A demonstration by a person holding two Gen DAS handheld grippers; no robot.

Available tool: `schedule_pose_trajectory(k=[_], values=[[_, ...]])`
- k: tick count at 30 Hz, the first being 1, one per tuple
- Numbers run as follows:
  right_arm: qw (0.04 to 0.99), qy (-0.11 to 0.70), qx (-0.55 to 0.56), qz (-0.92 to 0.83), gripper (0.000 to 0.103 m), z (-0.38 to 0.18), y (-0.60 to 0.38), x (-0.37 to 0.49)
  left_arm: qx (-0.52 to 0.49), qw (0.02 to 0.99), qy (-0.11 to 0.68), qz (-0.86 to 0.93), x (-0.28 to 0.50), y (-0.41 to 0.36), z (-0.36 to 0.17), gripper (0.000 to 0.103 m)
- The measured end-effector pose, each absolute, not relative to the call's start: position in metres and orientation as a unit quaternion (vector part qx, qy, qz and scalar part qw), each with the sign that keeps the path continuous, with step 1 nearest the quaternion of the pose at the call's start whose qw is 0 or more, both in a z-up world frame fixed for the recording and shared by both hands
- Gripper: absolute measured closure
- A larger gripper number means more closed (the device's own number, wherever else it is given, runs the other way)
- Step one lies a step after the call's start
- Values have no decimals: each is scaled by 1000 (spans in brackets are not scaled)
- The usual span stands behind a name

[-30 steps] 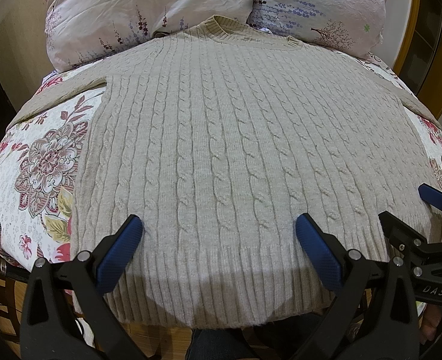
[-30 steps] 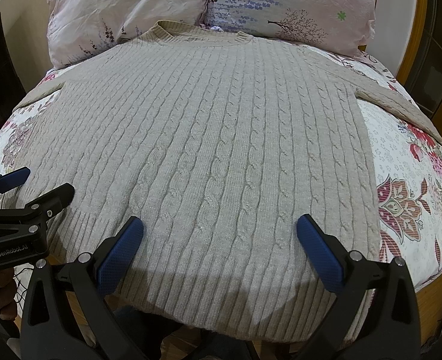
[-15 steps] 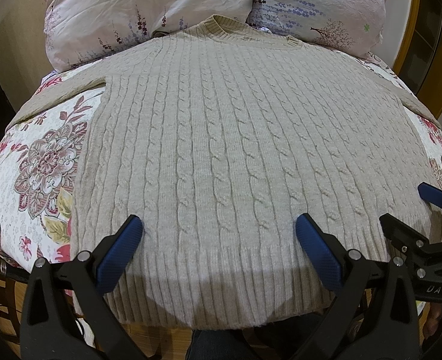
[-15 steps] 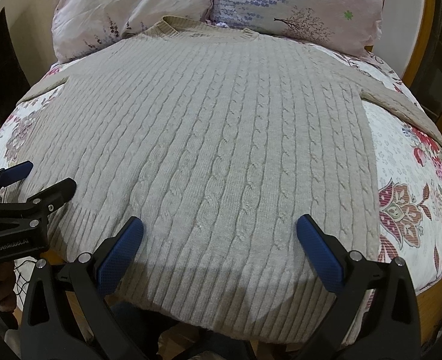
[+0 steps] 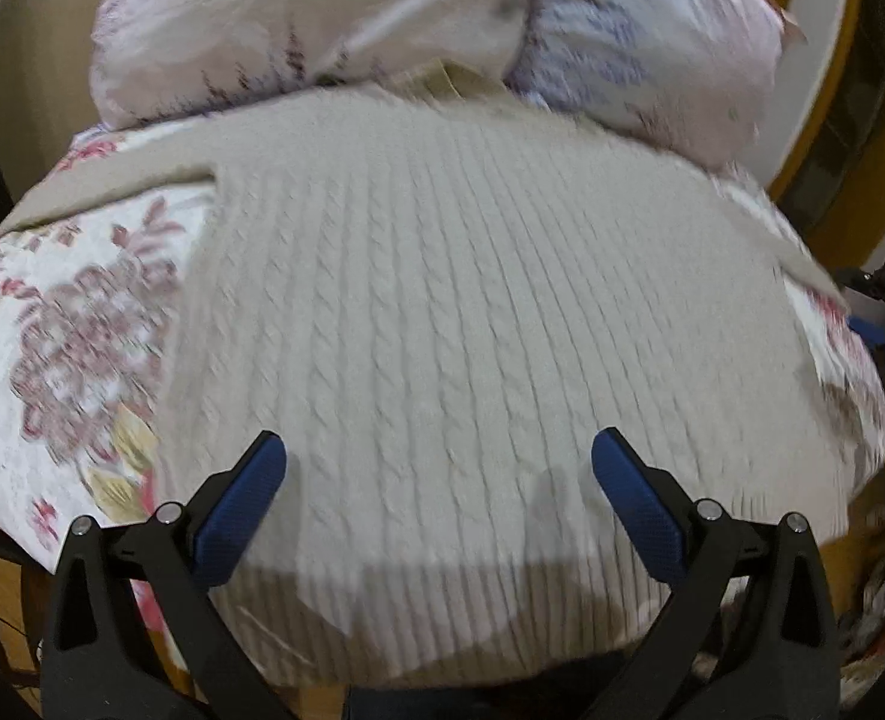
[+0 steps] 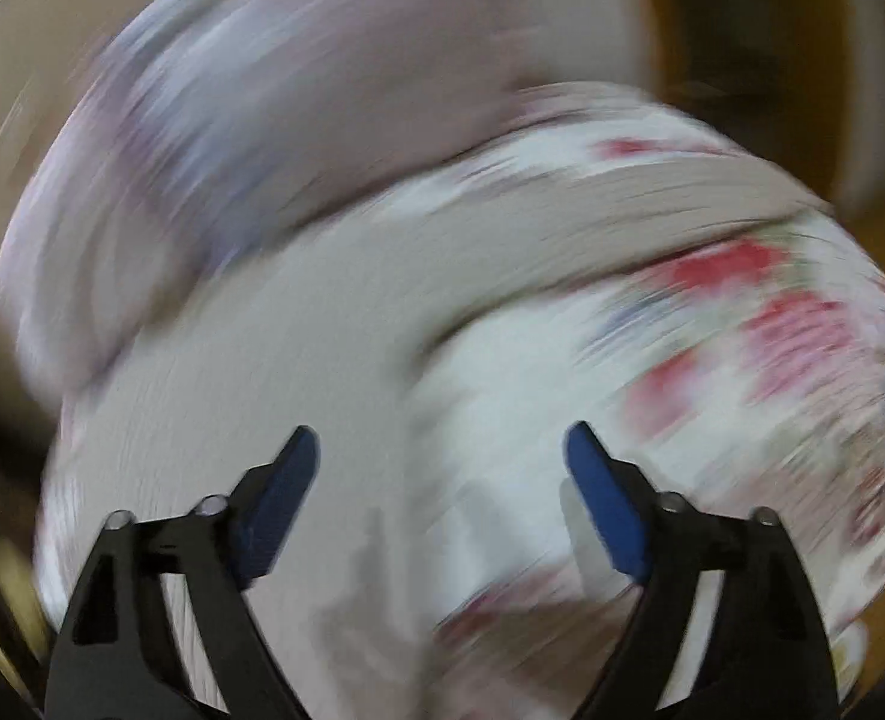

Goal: Fold small clothes

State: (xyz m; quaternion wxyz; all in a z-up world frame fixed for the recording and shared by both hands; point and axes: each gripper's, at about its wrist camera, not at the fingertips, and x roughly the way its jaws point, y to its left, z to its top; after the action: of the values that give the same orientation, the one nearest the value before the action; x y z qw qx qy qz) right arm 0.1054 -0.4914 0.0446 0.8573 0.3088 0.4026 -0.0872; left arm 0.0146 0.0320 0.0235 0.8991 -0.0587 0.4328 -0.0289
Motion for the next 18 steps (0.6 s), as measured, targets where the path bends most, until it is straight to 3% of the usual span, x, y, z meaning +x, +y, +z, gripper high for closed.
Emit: schedule_pose_trajectory(k=[3,4,9,12,13,14,18], values=[[808,379,419,-168,26,25,-587,118,-67,908,413,-15,23,41,32,2],[786,366,460,-191,33,15,-619,120,-67,908,413,-8,27,43,32,2],[737,342,530,-241,44,-16,-682,125,-113,902,416,-16,47,63,39,2],[732,325,546,-244,58,-23,-696,127,-133,905,404,10,55,82,44,2],[731,326,547,-246,71,-25,-695,131,-140,906,399,21,57,90,47,2],[730,331,545,-247,91,-30,-702,134,-148,906,395,31,59,99,48,2],[803,316,442,-247,94,10,-674,154,-209,898,376,88,67,157,57,2]])
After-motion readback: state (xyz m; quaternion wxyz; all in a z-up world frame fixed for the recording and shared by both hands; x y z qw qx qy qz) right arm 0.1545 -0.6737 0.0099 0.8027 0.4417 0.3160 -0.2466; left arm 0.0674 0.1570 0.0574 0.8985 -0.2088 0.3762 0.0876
